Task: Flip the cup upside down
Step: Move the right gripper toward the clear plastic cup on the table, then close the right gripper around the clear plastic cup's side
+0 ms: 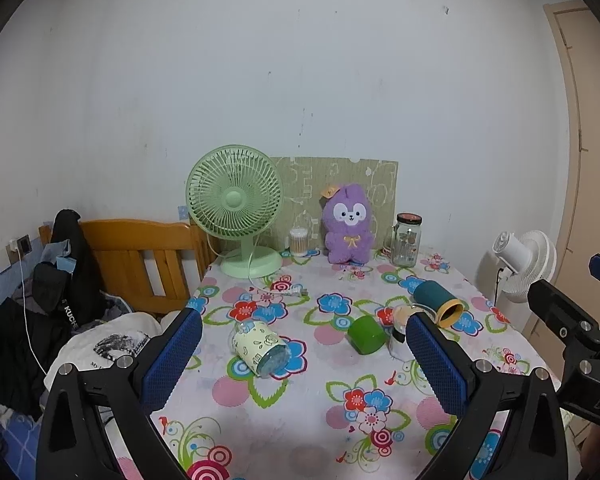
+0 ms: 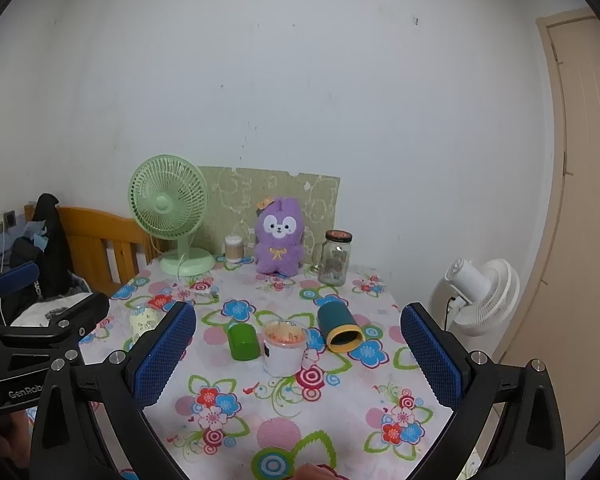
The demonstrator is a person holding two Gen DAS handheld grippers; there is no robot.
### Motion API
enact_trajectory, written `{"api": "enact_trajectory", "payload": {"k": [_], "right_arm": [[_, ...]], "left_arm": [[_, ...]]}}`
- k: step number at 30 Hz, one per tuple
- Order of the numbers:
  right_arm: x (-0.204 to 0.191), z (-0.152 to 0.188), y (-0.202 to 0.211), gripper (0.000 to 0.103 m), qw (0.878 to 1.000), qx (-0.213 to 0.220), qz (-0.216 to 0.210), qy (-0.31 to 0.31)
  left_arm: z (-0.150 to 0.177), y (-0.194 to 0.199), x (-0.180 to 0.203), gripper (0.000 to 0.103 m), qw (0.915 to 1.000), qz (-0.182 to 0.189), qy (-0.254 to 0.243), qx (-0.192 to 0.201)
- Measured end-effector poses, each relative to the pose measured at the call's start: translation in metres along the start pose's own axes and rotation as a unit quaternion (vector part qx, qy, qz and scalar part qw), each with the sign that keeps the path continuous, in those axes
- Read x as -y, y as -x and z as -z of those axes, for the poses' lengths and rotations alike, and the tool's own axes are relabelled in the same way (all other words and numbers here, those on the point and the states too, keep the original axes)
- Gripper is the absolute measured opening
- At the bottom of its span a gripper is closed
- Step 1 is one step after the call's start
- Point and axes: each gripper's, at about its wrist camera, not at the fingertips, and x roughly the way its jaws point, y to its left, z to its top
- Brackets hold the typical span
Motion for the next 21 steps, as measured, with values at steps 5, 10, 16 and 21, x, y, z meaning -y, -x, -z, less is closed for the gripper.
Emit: {"api": "enact_trajectory", "payload": {"k": [5, 10, 16, 21], "right_arm": [[0.000, 0.011, -0.014, 0.103, 1.000, -0.024, -0.002, 0.000], [0.001, 0.020, -0.030, 0.103, 0.999, -0.046, -0.003, -0.002], [0.003, 0.039, -0.070, 0.103, 0.996, -0.093, -0.008, -0.007], [0.005, 0.055, -0.106, 0.103, 0.991, -0.129, -0.027, -0.020]], "left_arm": [[0.008, -0.009, -0.002, 0.103, 0.9998, -0.002, 0.000, -0.019], [0.014, -0.020, -0.007, 0.103, 0.9994, -0.007, 0.006, -0.034], [0.025, -0.040, -0.009, 0.103, 0.9980, -0.007, 0.005, -0.062], [0.034, -0.063, -0.007, 0.103, 0.9965, -0.006, -0.003, -0.083]]}}
